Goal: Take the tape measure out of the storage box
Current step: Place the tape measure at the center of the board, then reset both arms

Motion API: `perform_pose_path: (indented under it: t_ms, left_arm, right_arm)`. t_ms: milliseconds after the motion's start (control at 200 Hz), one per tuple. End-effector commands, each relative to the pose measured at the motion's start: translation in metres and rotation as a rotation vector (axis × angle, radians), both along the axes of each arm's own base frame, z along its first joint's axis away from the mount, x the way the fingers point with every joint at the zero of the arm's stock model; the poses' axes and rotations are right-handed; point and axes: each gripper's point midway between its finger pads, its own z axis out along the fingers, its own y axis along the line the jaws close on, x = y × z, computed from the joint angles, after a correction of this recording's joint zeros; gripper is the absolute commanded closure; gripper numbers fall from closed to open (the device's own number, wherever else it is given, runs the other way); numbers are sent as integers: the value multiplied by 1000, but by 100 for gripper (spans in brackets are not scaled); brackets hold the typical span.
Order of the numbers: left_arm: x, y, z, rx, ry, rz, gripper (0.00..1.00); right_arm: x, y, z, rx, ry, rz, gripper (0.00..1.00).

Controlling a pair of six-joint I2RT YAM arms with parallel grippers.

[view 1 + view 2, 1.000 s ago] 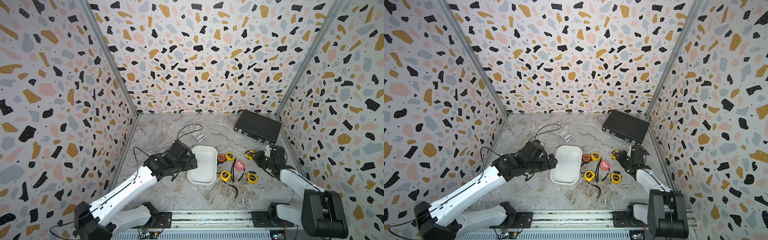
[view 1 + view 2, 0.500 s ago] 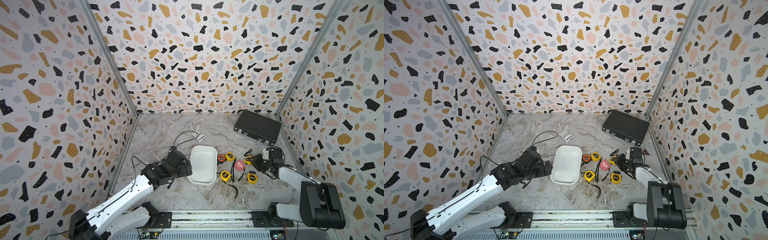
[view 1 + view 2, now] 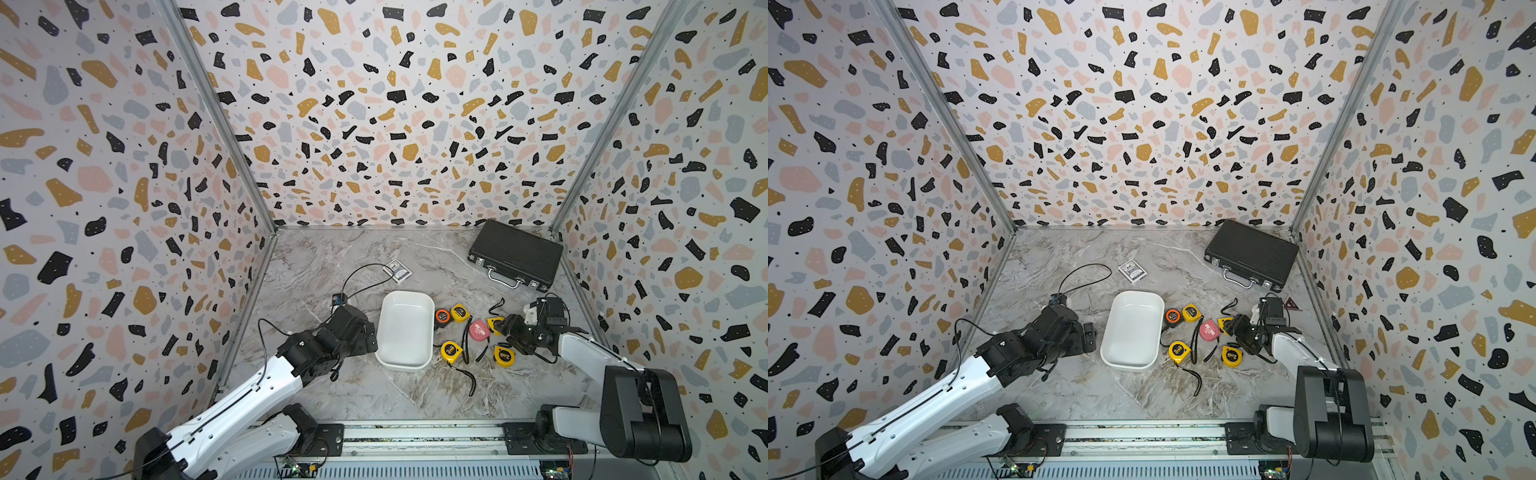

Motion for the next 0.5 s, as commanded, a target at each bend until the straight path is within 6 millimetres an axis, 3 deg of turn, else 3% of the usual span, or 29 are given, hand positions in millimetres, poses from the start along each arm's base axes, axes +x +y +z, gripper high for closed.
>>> perform_pose_path:
  t_ms: [0, 230, 496]
  left_arm:
    - [11, 17, 6, 77, -90, 34, 0]
    - [20, 37, 5, 142, -163, 73, 0]
    - [43, 51, -1, 218, -226, 73, 0]
  right_arm:
    - [8, -6, 28, -66, -73, 45, 27]
    - [16, -18, 58, -212, -174, 123, 1]
    - [41, -45, 80, -459, -299, 103, 1]
